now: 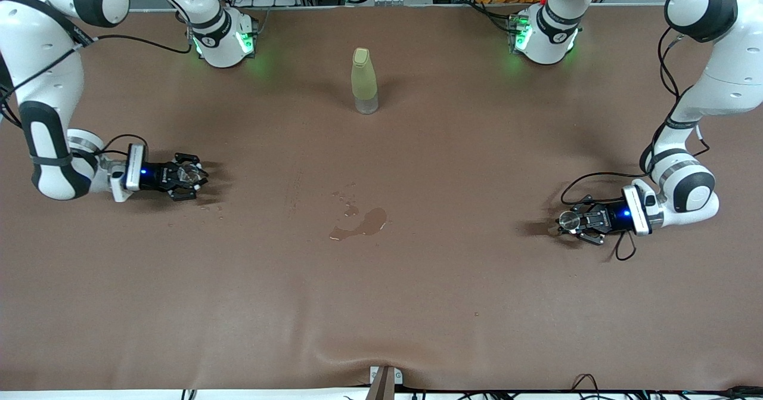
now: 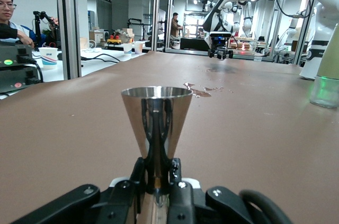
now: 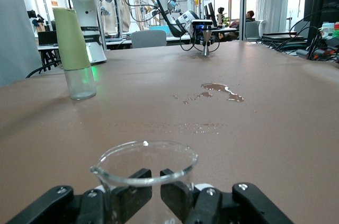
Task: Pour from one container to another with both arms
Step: 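Set the jigger down with the left gripper while the right gripper sets the beaker down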
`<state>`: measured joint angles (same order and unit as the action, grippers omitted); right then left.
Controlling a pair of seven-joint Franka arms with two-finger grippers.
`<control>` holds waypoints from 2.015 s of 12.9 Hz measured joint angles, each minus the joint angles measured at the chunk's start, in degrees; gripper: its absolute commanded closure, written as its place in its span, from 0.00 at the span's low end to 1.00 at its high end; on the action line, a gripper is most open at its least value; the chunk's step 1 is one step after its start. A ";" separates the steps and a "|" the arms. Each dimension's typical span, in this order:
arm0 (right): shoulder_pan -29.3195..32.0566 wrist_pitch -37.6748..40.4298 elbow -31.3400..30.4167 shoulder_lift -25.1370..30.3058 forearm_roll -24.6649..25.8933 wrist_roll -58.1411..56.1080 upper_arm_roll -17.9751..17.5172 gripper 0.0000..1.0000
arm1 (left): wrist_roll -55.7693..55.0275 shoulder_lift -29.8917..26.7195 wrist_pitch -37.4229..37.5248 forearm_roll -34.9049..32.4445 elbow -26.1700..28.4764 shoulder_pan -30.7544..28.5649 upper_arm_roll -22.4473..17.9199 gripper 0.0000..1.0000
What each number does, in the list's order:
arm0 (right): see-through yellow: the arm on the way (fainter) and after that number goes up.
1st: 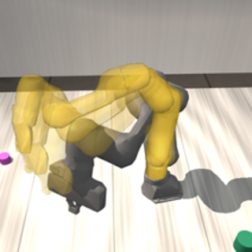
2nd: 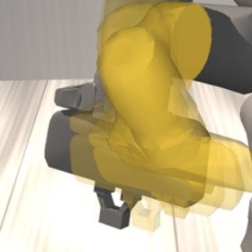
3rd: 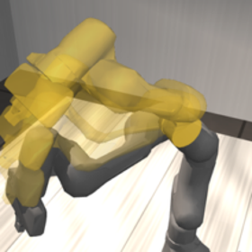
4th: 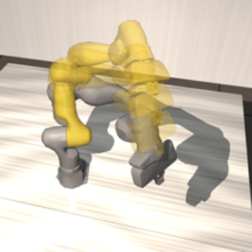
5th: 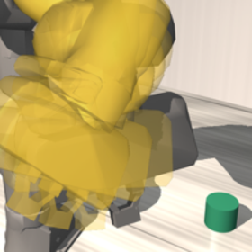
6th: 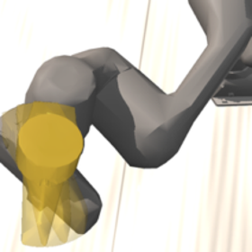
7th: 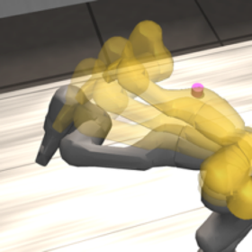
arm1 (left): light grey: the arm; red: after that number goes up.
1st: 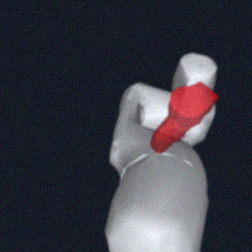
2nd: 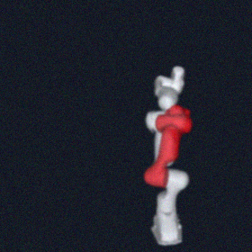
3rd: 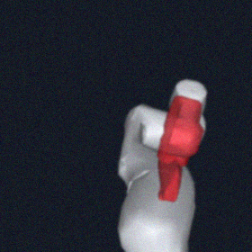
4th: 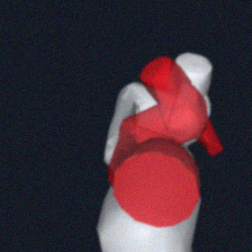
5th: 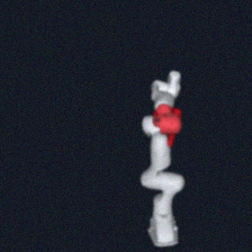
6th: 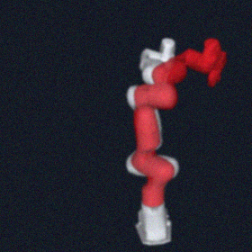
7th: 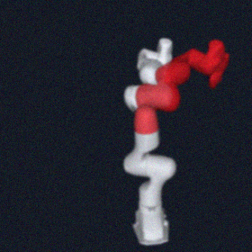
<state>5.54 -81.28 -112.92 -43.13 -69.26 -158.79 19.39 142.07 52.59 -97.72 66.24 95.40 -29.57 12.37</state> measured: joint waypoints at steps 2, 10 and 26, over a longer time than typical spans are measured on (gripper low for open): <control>-0.02 -1.20 0.15 -1.26 -0.90 -0.17 -1.01 1.00 | 0.02 0.17 0.13 -0.25 0.00 -0.66 0.00 0.67; -0.01 -4.83 0.66 -3.86 -1.81 -0.68 -1.85 1.00 | 0.06 0.86 0.40 -0.29 0.00 -0.53 0.06 0.36; -0.01 -3.93 5.01 -4.62 1.98 4.27 1.58 0.00 | -38.04 -12.71 1.09 -45.11 -16.78 -5.76 2.01 0.13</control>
<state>5.53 -85.20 -107.91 -47.75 -67.29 -154.52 20.98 104.03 39.88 -96.63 21.13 78.62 -35.33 14.39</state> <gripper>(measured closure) 0.000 0.167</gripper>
